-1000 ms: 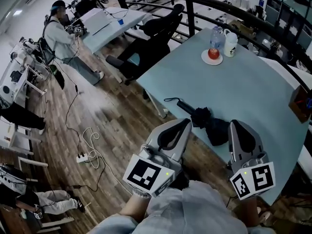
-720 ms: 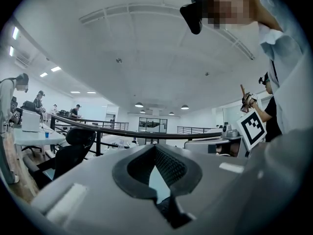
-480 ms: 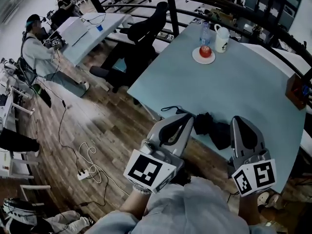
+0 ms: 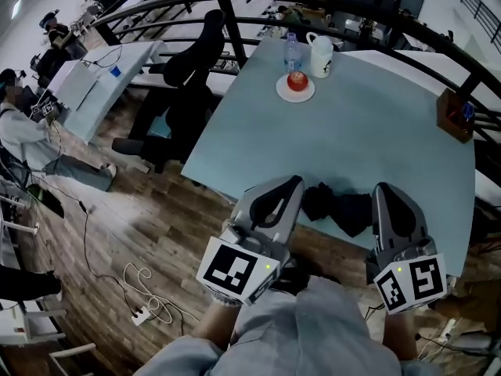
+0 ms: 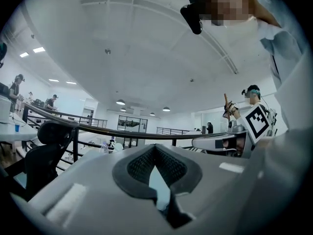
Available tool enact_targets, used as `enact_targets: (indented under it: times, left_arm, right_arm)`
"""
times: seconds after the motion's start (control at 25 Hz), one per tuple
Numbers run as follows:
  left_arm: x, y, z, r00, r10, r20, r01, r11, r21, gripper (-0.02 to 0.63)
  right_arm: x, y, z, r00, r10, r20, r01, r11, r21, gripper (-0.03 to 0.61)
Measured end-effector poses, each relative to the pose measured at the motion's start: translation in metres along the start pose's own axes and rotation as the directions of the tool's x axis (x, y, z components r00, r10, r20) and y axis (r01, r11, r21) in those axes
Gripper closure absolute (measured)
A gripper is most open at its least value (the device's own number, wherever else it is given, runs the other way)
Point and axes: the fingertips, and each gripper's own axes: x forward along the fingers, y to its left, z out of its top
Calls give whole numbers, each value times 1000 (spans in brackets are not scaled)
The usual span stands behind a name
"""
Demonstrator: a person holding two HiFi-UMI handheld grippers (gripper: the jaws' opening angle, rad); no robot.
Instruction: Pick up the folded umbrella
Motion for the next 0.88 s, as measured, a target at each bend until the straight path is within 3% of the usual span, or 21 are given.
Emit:
enact_targets:
  times: [0.32,0.52,0.72,0.88]
  left_arm:
    - [19,11,-11,996,-84,-16,84,996,23,609]
    - [38,3,-25,985,-150,-86,156,986,65,609]
    - [54,-7,-37,981,-159,-114,168,983,77,607]
    - [68,-23,-49,961,-236,-143,253,961,112,606]
  right_arm:
    - [-14,-6,-9,993,-114,-24,114,993,14,578]
    - [-25,-21,-17,984,-174,-38,176,984,36,578]
    - [-36,-34,-20,979,-203,-36,205,977,54,578]
    - [-44,-45,-24,975,-219,-42,222,973,58,578]
